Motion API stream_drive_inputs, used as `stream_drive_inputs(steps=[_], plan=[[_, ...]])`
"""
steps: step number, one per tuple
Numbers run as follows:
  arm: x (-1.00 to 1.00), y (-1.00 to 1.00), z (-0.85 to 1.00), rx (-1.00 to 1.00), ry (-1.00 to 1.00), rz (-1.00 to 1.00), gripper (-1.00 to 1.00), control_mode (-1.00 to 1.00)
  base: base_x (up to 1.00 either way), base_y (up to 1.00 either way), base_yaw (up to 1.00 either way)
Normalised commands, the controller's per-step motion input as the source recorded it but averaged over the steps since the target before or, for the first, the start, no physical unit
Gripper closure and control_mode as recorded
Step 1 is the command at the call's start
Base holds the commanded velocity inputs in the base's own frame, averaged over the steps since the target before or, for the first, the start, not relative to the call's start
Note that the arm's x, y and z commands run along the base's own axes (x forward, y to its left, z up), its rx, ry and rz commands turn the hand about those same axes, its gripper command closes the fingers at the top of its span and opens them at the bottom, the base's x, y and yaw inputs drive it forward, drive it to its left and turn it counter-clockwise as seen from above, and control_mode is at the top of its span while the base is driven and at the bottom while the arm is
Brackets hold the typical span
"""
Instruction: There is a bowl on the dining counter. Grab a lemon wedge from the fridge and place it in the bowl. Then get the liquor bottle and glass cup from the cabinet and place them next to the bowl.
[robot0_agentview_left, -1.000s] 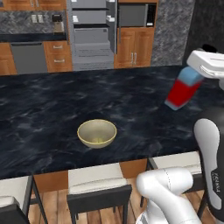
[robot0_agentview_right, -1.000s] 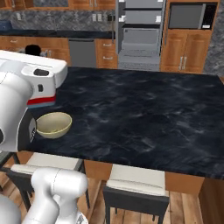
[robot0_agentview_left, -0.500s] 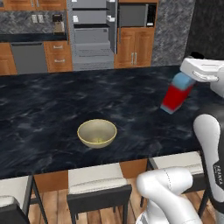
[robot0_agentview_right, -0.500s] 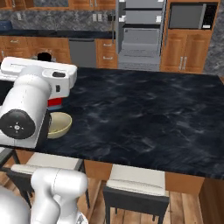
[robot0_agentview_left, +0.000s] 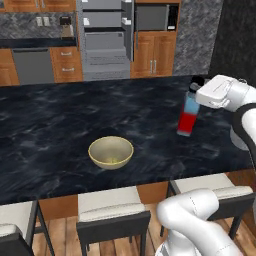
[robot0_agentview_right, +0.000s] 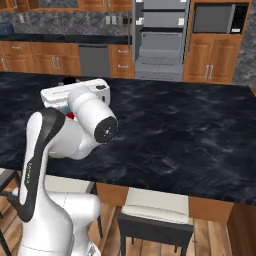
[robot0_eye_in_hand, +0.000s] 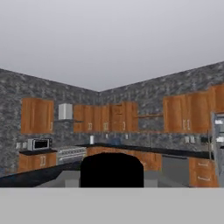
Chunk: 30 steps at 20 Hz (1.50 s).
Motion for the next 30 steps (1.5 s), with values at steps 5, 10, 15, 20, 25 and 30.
stream_drive_inputs(steps=[5, 10, 15, 20, 25, 30], plan=[[0.49, 0.0, -0.64, -0.21, -0.01, 0.31, 1.0, -1.0, 0.0, 0.0, 0.0], [0.19, 0.01, -0.52, -0.13, 0.06, 0.12, 1.0, -1.0, 0.0, 0.0, 0.0], [0.49, 0.0, -0.63, -0.02, 0.02, 0.11, 1.0, -1.0, 0.0, 0.0, 0.0], [0.58, 0.02, -0.75, 0.0, 0.0, 0.12, 1.0, -1.0, 0.0, 0.0, 0.0], [0.56, 0.0, -0.59, 0.02, -0.01, 0.11, 1.0, -1.0, 0.0, 0.0, 0.0], [0.63, 0.0, -0.26, 0.02, 0.0, 0.08, 1.0, -1.0, 0.0, 0.0, 0.0]])
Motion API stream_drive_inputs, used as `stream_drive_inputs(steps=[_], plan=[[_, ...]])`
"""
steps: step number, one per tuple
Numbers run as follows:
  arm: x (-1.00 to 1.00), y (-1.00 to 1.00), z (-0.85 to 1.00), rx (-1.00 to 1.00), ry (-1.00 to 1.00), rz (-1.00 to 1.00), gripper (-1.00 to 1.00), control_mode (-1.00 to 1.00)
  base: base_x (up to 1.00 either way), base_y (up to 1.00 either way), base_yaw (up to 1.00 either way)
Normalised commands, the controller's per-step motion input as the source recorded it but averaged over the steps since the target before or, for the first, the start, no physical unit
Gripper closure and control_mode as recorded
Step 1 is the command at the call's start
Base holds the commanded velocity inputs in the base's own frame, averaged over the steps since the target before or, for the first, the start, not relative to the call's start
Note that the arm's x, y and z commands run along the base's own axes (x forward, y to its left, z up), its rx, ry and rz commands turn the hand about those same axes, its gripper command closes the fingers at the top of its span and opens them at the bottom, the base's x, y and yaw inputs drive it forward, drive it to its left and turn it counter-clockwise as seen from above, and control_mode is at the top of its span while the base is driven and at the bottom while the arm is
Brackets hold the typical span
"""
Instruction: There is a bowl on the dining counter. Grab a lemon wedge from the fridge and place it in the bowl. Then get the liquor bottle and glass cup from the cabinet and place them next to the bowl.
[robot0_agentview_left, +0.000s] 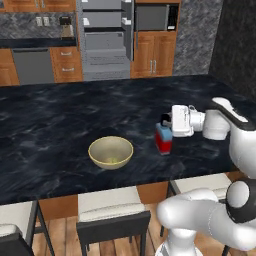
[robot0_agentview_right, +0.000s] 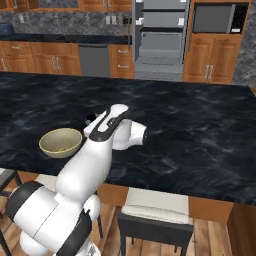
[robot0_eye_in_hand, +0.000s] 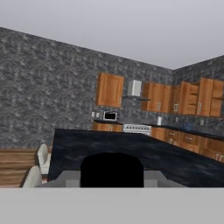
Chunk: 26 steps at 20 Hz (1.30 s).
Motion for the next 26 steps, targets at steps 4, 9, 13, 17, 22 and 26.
stream_drive_inputs(steps=[4, 9, 13, 17, 22, 26], plan=[[0.59, 0.0, -0.32, 0.0, 0.0, 0.03, 1.0, -1.0, 0.0, 0.0, 0.0], [0.5, 0.0, -0.41, 0.0, 0.0, 0.01, 1.0, -1.0, 0.0, 0.0, 0.0], [0.48, 0.0, -0.44, 0.0, -0.01, 0.0, 1.0, -1.0, 0.0, 0.0, 0.0], [0.41, 0.0, -0.41, 0.0, 0.0, 0.01, 1.0, -1.0, 0.0, 0.0, 0.0], [0.33, 0.04, -0.43, 0.0, 0.0, 0.02, 1.0, -1.0, 0.0, 0.0, 0.0], [0.31, 0.12, -0.41, 0.0, 0.0, 0.02, 1.0, -1.0, 0.0, 0.0, 0.0]])
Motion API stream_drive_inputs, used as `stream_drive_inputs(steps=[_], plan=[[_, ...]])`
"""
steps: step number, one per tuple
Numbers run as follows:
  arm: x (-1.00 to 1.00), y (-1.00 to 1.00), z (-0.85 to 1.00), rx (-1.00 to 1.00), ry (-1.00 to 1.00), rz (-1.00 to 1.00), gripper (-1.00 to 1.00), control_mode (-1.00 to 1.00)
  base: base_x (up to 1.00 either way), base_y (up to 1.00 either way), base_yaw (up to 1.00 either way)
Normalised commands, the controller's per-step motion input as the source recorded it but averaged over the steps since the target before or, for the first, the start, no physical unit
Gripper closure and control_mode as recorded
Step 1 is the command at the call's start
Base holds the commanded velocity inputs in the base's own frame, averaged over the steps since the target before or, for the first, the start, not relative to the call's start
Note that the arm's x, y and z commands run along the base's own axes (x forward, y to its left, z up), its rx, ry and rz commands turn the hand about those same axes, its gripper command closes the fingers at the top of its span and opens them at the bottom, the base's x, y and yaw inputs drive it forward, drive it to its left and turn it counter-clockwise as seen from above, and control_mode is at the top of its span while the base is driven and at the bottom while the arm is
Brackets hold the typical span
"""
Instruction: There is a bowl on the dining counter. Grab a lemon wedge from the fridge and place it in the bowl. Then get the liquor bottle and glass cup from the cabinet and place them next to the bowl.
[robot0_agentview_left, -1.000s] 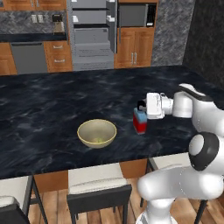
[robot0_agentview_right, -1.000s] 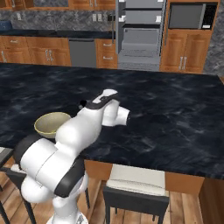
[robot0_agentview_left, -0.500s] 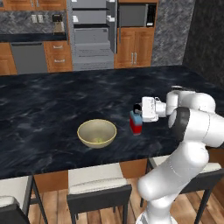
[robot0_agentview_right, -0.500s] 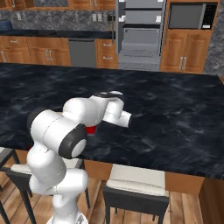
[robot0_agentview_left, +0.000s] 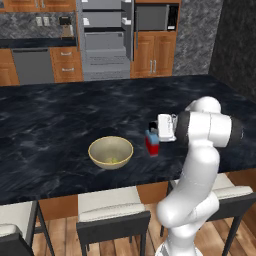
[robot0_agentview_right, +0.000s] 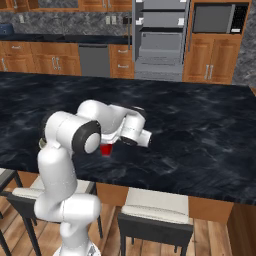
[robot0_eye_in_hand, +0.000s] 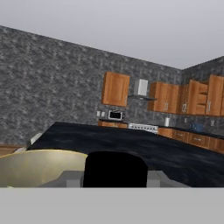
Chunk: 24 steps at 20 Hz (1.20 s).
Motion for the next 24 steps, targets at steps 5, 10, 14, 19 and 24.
stream_drive_inputs(steps=[5, 10, 14, 19, 24], plan=[[0.33, 0.23, -0.4, 0.0, 0.0, 0.03, 1.0, -1.0, 0.0, 0.0, 0.0], [0.22, 0.24, -0.53, 0.0, 0.0, 0.04, 1.0, -1.0, 0.0, 0.0, 0.0], [-0.06, 0.34, -0.69, -0.07, -0.04, 0.04, -1.0, -1.0, 0.0, 0.0, 0.0], [-0.11, 0.09, -0.3, -0.02, -0.06, 0.01, -1.0, -1.0, 0.0, 0.0, 0.0], [-0.22, -0.09, 0.03, 0.0, -0.08, 0.0, -1.0, -1.0, 0.0, 0.0, 0.0]])
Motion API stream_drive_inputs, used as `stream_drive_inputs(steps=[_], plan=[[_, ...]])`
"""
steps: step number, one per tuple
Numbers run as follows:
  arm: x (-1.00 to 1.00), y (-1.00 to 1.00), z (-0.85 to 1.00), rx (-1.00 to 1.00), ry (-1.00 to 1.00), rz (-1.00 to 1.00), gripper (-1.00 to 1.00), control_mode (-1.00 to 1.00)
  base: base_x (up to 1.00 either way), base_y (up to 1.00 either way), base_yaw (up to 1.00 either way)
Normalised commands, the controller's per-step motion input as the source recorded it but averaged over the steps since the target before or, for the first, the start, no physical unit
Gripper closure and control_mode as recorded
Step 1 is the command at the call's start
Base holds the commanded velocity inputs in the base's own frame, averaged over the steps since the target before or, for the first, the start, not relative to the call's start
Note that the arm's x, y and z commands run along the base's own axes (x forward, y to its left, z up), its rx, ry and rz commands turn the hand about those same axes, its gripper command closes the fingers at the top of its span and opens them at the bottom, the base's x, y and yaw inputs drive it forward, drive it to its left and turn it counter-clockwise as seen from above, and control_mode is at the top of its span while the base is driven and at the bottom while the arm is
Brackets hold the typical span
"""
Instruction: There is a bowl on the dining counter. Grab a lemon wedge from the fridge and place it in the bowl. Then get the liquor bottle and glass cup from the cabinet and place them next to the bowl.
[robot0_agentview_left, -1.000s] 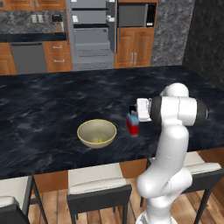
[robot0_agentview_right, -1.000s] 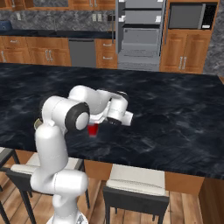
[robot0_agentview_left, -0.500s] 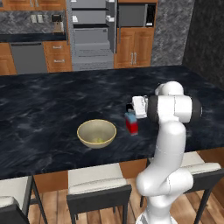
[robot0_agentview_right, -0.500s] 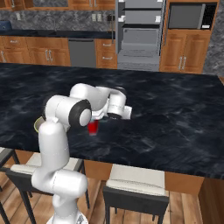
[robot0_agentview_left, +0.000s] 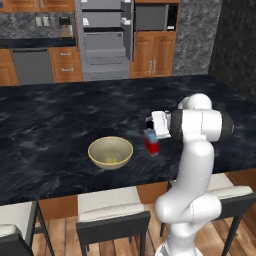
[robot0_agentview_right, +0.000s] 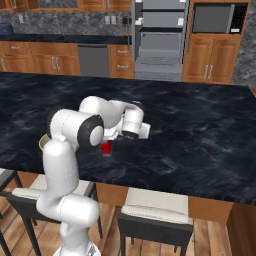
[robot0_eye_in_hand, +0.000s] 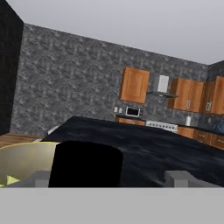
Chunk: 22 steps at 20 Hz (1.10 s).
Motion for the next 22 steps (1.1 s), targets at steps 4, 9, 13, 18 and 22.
stream_drive_inputs(steps=[4, 9, 13, 18, 22], plan=[[-0.17, -0.33, 0.3, 0.0, -0.05, 0.0, -1.0, -1.0, 0.0, 0.0, 0.0], [-0.23, -0.36, 0.52, 0.0, -0.07, 0.0, -1.0, -1.0, 0.0, 0.0, 0.0], [-0.46, -0.13, 0.68, 0.0, -0.13, 0.0, -1.0, -1.0, 0.0, 0.0, 0.0], [-0.63, 0.14, 0.7, 0.0, -0.03, -0.02, -1.0, -1.0, 0.0, 0.0, 0.0], [-0.47, 0.41, 0.68, 0.0, 0.02, -0.14, -1.0, -1.0, 0.0, 0.0, 0.0]])
